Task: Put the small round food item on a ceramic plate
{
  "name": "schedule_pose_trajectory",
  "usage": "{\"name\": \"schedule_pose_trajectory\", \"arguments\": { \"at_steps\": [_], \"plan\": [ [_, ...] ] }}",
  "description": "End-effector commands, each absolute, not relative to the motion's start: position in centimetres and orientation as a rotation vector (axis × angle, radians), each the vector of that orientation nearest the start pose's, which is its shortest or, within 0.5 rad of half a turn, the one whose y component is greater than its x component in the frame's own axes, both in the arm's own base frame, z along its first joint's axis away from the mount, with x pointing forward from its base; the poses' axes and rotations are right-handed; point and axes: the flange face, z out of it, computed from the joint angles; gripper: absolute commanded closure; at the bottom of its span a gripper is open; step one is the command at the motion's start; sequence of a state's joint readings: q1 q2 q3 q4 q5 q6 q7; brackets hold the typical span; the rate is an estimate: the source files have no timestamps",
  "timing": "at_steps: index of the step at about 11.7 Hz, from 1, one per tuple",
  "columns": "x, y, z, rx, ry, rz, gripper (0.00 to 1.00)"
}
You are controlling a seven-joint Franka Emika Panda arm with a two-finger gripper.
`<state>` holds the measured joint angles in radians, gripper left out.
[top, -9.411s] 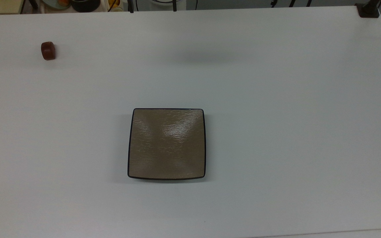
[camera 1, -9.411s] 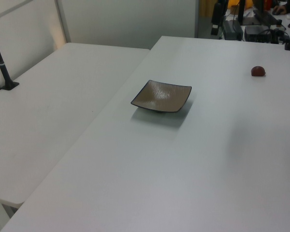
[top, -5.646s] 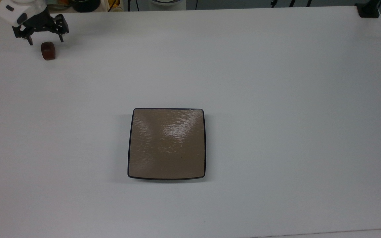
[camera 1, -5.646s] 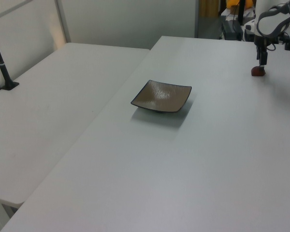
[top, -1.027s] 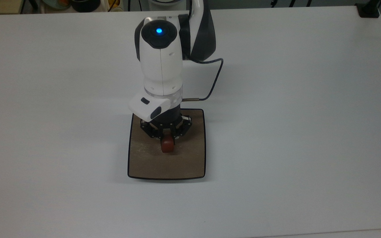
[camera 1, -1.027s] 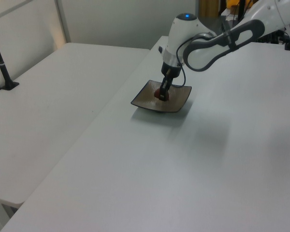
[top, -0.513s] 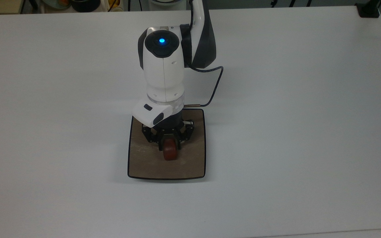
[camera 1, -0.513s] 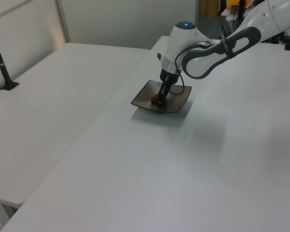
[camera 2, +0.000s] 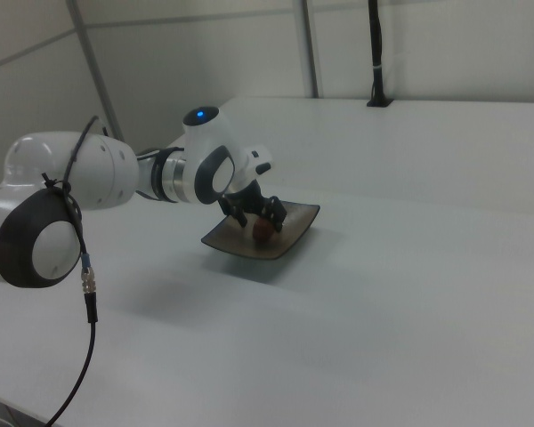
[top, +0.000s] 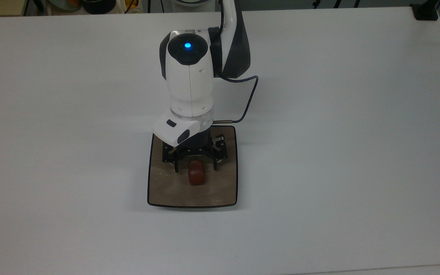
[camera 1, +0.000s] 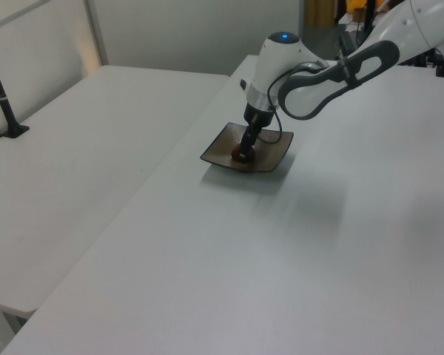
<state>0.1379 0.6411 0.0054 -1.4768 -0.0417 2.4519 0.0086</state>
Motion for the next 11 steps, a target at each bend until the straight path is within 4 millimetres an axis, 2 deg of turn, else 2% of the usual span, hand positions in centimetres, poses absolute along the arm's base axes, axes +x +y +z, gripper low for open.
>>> {"name": "schedule_pose_trajectory", "arguments": {
  "at_steps": [1, 2, 4, 5, 6, 7, 8, 9, 10, 11],
  "plan": [
    [71.7, 10.6, 40.4, -3.09, -0.239, -0.586, 0.0],
    [70.4, 10.2, 43.7, -3.107, -0.231, -0.536, 0.0],
    [66.5, 8.6, 50.9, -3.15, -0.196, -0.356, 0.0],
    [65.2, 8.1, 53.6, -3.154, -0.183, -0.344, 0.0],
    [62.9, 7.3, 57.2, -3.156, -0.162, -0.319, 0.0],
    [61.2, 6.5, 59.4, -3.158, -0.139, -0.284, 0.0],
    [58.6, 5.8, 62.2, -3.162, -0.123, -0.23, 0.0],
    [56.4, 5.6, 64.1, -3.164, -0.126, -0.179, 0.0],
    [54.2, 5.8, 65.5, -3.168, -0.132, -0.109, 0.0],
    [52.5, 6.0, 66.0, -3.164, -0.138, -0.028, 0.0]
  ]
}}
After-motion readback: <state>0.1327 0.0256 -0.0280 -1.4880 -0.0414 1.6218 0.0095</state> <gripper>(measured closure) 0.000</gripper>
